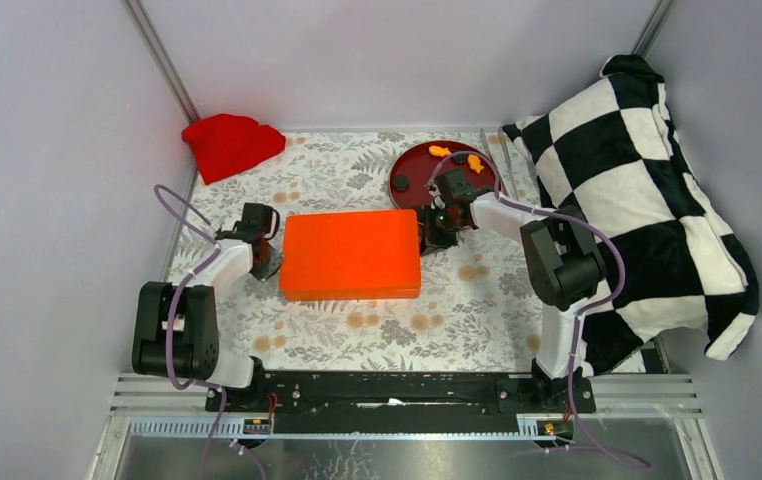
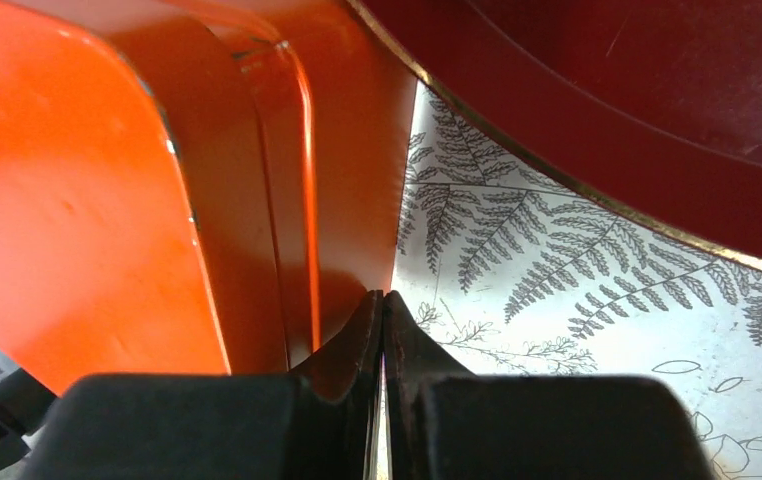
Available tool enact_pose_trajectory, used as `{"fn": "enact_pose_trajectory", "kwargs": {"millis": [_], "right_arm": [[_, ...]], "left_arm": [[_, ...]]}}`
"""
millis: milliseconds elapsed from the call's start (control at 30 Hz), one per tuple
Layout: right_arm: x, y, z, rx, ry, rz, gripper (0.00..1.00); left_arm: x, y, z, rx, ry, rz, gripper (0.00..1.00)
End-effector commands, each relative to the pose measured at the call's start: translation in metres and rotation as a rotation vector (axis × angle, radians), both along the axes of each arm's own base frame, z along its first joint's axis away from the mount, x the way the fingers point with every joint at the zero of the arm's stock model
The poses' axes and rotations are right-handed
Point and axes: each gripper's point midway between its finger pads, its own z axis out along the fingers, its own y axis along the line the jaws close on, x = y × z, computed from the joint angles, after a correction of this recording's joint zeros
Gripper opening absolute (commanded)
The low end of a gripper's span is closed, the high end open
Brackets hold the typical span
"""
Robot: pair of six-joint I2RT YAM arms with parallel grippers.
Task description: Pack the cookies
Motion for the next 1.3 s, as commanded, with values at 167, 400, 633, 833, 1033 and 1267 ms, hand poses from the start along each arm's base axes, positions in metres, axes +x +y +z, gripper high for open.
{"fn": "enact_pose_trajectory", "kwargs": {"millis": [167,400,633,833,1033,1267], "right_arm": [[0.010,0.014,0.036,-0.058,-0.078,0.011,0.04],[0.034,-0.073,0.068,-0.472,-0.261,-0.251,0.03],[0.037,-0.100,0.124,-0.579,-0.440,-0.304,0.02],[0.012,-0.063,0.109,-0.470,-0.361,-0.161,0.02],[-0.010,-0.035,0.086,-0.389,-0.301,-0.071,0.01],[-0.037,-0.043,0.027,-0.428,-0.169,-0.035,0.01]], "left_arm": [[0.014,-0.055,-0.003,-0.124,-0.041,-0.130,0.00],[0.004,-0.058,-0.005,-0.130,-0.034,-0.151,0.00],[0.003,-0.058,0.000,-0.124,-0.048,-0.158,0.00],[0.005,-0.061,-0.002,-0.123,-0.046,-0.166,0.00],[0.007,-0.063,-0.004,-0.115,-0.046,-0.175,0.00],[0.008,-0.066,-0.005,-0.106,-0.042,-0.186,0.00]]}}
